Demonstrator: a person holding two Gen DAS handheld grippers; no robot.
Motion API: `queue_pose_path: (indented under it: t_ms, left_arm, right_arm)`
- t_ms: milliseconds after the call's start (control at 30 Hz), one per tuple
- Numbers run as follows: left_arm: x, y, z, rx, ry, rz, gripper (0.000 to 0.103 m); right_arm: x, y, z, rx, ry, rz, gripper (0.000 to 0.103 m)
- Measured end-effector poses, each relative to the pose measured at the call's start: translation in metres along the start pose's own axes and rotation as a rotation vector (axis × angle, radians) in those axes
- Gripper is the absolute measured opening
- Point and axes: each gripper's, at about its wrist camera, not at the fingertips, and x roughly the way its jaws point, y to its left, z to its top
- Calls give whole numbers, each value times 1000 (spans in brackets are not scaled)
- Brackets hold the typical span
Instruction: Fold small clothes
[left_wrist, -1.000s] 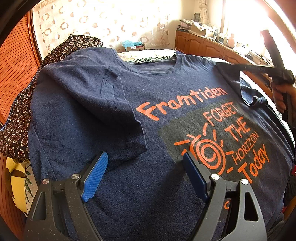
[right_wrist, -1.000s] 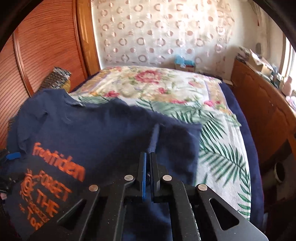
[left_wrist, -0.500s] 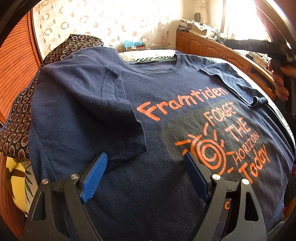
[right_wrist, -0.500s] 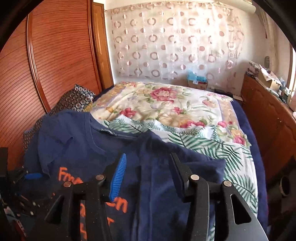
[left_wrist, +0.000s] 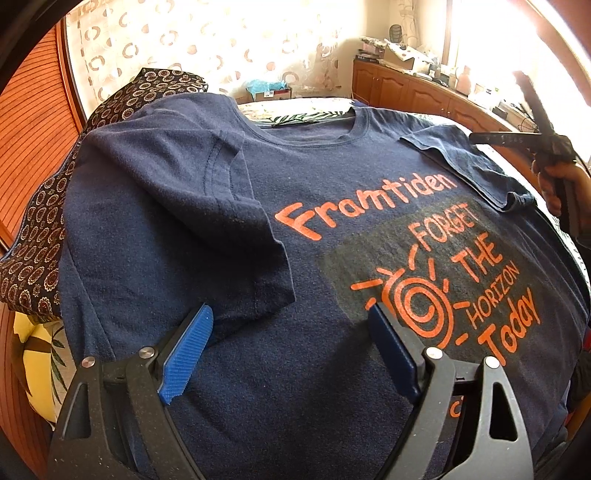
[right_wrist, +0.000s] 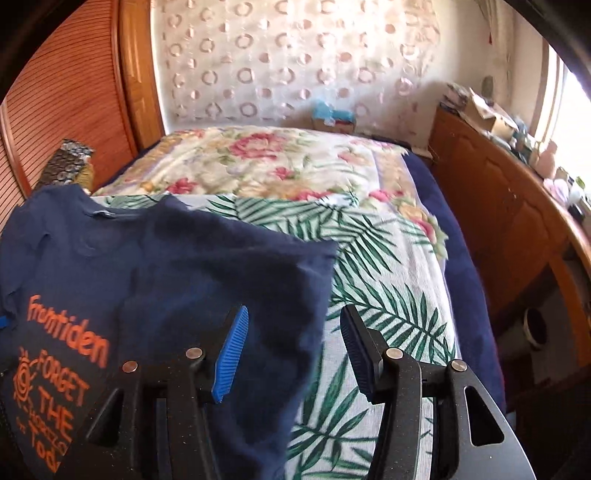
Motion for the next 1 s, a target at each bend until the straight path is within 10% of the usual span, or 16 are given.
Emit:
queue_pose_path:
  t_ms: [600,1000]
  left_arm:
    - [4,5,11,-3,57,-7,90]
    - [-62,43,65,-89,-152,71,90]
  right_arm:
    - [4,-7,5,-18,13,24,54]
    - [-1,-7,4,-19,14,22,54]
